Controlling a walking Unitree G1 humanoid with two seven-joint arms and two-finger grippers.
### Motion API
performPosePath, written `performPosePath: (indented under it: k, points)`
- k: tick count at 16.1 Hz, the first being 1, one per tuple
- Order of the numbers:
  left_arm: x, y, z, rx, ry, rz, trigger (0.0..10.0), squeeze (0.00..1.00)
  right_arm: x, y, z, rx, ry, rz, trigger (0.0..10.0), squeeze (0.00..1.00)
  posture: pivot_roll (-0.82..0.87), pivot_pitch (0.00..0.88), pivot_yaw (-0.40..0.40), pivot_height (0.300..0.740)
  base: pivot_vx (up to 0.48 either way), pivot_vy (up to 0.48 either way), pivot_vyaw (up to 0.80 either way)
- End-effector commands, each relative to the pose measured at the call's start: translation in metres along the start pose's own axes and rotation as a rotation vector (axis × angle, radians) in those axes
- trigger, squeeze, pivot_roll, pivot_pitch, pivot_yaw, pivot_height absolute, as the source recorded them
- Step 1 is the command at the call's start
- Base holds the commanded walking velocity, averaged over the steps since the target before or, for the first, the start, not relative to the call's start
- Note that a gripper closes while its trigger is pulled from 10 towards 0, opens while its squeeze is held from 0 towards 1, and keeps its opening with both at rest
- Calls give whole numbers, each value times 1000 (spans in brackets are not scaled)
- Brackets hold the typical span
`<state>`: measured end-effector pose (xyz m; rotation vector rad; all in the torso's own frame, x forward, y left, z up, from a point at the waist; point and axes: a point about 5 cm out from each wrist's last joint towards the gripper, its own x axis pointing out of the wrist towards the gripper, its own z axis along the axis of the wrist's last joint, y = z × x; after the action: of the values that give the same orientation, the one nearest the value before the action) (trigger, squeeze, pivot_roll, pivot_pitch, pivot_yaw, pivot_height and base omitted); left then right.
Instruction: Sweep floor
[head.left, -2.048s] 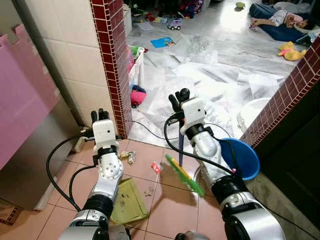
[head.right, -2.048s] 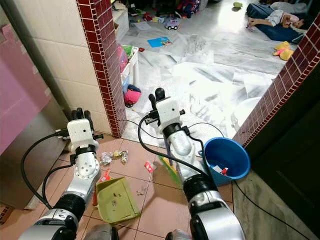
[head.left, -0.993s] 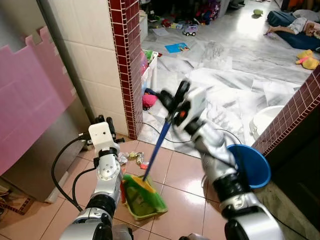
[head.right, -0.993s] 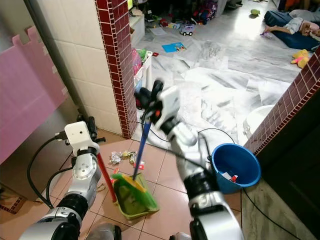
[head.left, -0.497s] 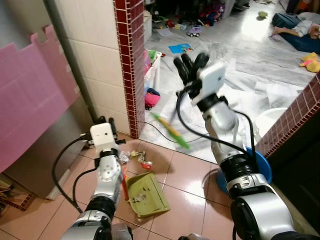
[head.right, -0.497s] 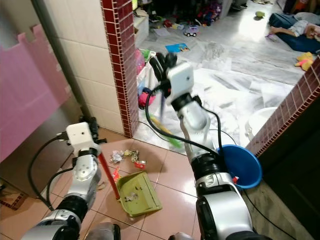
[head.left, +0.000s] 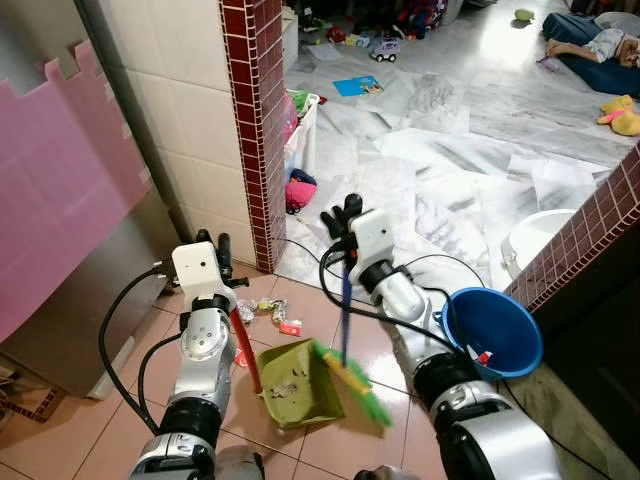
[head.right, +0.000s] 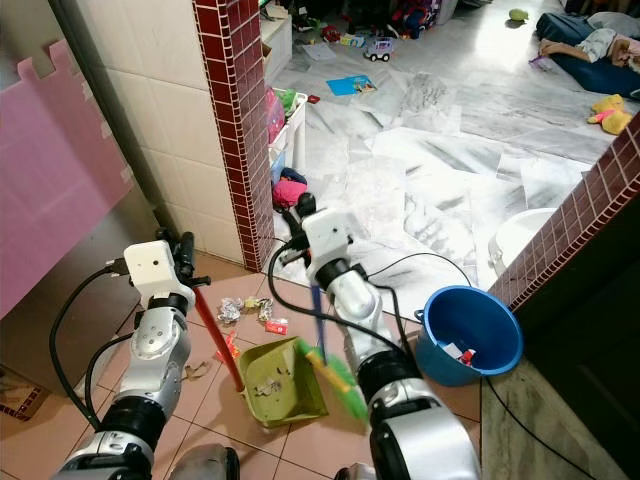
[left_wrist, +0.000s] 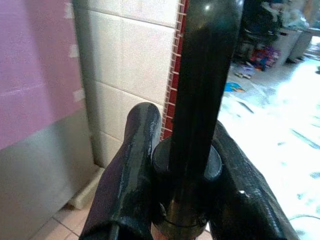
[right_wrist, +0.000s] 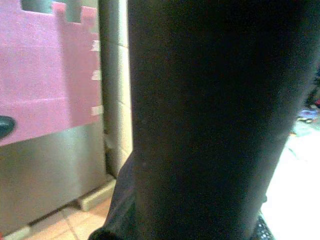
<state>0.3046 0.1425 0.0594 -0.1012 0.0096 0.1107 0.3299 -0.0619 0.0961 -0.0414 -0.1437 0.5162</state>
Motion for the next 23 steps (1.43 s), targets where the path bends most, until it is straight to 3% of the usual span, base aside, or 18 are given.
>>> performPosePath:
  k: [1, 4, 6, 8, 9, 11, 13, 16, 18, 23]
  points:
    - [-10, -8, -21, -43, 130, -43, 10000, 0, 2, 1, 4, 33, -22, 4, 10000, 0, 69, 0, -33, 740, 0, 0, 0]
    - [-12, -14, -28, -97, 230, -116, 10000, 0, 4, -5, 3, 237, -5, -59, 10000, 0, 54, 0, -15, 740, 0, 0, 0]
    - [-13, -23, -26, -79, 228, -206, 10000, 0, 12, -19, 23, 391, -82, -126, 10000, 0, 48, 0, -6, 740, 0, 0, 0]
    - [-13, -28, -22, -83, 215, -237, 10000, 0, 20, -27, 47, 442, -173, -128, 10000, 0, 43, 0, 2, 740, 0, 0, 0]
    - [-9, -28, -13, -89, 175, -236, 10000, 0, 23, -32, 66, 385, -244, -118, 10000, 0, 40, 0, 6, 740, 0, 0, 0]
    - [-1, -26, 5, -57, 99, -218, 10000, 0, 23, -37, 90, 170, -331, -89, 10000, 0, 43, 0, 5, 740, 0, 0, 0]
    - [3, -21, 21, -19, 33, -184, 10000, 0, 17, -44, 96, 38, -346, -118, 10000, 0, 46, 0, 2, 740, 0, 0, 0]
    - [-3, -14, 34, 9, -27, -157, 10000, 0, -3, -59, 73, -9, -231, -215, 10000, 0, 51, 0, -1, 740, 0, 0, 0]
    - [-12, -10, 38, -34, -38, -151, 10000, 0, -21, -62, 63, -12, -193, -267, 10000, 0, 53, 0, -3, 740, 0, 0, 800]
    - [-16, -17, 54, -34, -93, -166, 10000, 0, -19, -54, 66, -23, -218, -269, 10000, 0, 54, 0, -1, 740, 0, 0, 800]
